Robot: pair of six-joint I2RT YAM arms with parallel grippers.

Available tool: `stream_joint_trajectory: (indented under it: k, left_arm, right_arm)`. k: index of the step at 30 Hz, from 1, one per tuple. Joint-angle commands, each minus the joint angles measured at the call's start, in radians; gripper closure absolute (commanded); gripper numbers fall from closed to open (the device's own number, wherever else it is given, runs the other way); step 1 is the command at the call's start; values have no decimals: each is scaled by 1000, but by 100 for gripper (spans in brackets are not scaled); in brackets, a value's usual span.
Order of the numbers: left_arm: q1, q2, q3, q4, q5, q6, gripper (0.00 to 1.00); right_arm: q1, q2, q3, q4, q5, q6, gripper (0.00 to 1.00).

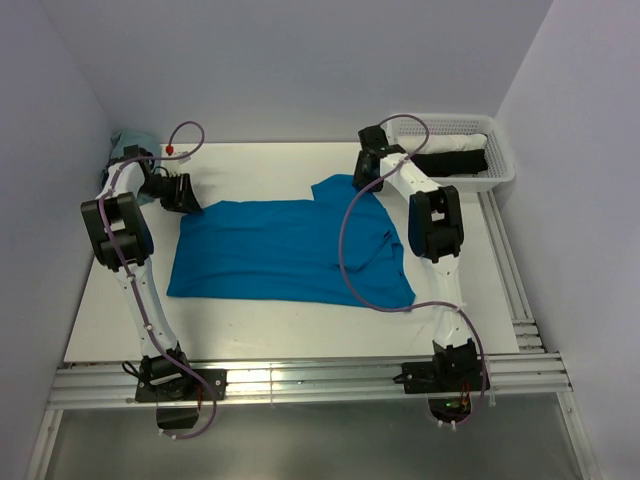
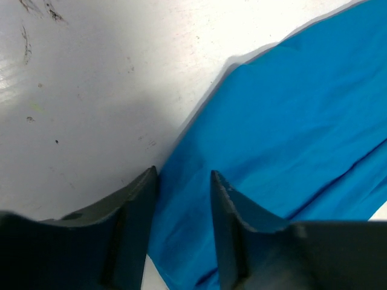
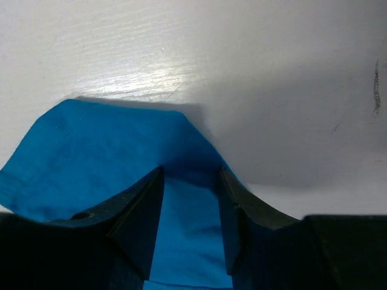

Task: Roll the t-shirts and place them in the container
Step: Fold the tshirt

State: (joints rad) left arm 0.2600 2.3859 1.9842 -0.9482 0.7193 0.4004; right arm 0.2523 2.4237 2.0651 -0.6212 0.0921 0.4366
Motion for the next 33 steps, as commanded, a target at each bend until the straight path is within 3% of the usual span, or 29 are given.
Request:
stream_joint_trajectory:
  k: [1,11,16,21,33]
  left_arm:
    - [-4,-8,-2,-9,9,21,58]
    - [-4,-69,-13,31,71,20,96]
    - [-4,-140,-80,94,81,49,98]
    - [-5,-163,-76,68,60,132,98]
    - [-7,-287,-246,-9,-50,348,100]
  right_arm:
    - [4,20,43,-29,41,-2,52]
    - [4,-148,-129,126,75,5,89]
    - [4,-277,-256,236,93,2,99]
    - [8,-399,-362,262,104,10,100]
    - [59,-663,-698,304,144,65,100]
